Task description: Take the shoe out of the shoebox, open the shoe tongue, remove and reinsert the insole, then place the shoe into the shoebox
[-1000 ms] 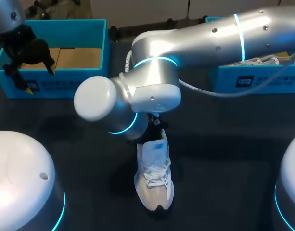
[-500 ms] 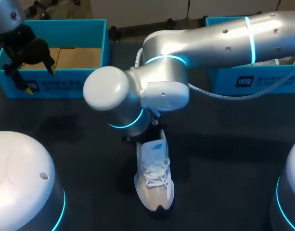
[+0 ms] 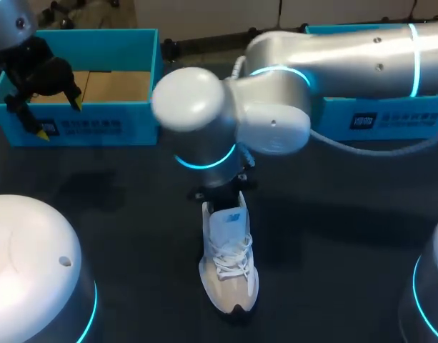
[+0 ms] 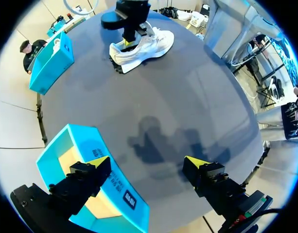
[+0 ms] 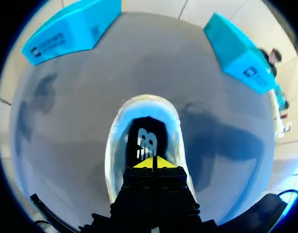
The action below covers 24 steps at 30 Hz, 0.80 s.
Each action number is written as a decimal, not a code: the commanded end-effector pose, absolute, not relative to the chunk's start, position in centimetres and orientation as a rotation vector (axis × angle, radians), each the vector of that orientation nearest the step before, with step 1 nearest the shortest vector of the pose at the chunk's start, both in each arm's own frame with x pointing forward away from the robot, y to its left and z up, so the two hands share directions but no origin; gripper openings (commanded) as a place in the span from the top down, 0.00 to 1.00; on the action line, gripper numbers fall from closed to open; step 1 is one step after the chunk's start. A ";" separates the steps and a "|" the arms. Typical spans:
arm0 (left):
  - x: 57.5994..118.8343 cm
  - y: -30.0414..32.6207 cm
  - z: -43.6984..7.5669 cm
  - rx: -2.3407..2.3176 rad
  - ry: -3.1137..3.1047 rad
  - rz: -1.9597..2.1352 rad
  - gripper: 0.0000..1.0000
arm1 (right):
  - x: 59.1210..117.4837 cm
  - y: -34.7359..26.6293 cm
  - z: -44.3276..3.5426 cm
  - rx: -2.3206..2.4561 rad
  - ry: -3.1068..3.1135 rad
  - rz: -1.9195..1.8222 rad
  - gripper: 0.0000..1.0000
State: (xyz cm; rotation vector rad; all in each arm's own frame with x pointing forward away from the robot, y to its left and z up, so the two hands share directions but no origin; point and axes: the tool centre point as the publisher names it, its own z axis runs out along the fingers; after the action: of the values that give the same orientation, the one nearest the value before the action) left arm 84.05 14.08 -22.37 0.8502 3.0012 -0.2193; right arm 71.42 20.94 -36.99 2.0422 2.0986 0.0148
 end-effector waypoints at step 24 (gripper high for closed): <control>84.1 14.1 -22.4 0.852 3.002 -0.217 0.00 | 71.0 21.0 -35.1 2.211 2.125 0.079 0.85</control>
State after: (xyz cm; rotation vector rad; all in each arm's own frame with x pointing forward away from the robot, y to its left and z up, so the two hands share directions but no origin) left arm 84.05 14.07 -22.37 0.8504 3.0011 -0.2192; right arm 71.01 22.14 -35.78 2.1862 2.1062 0.0574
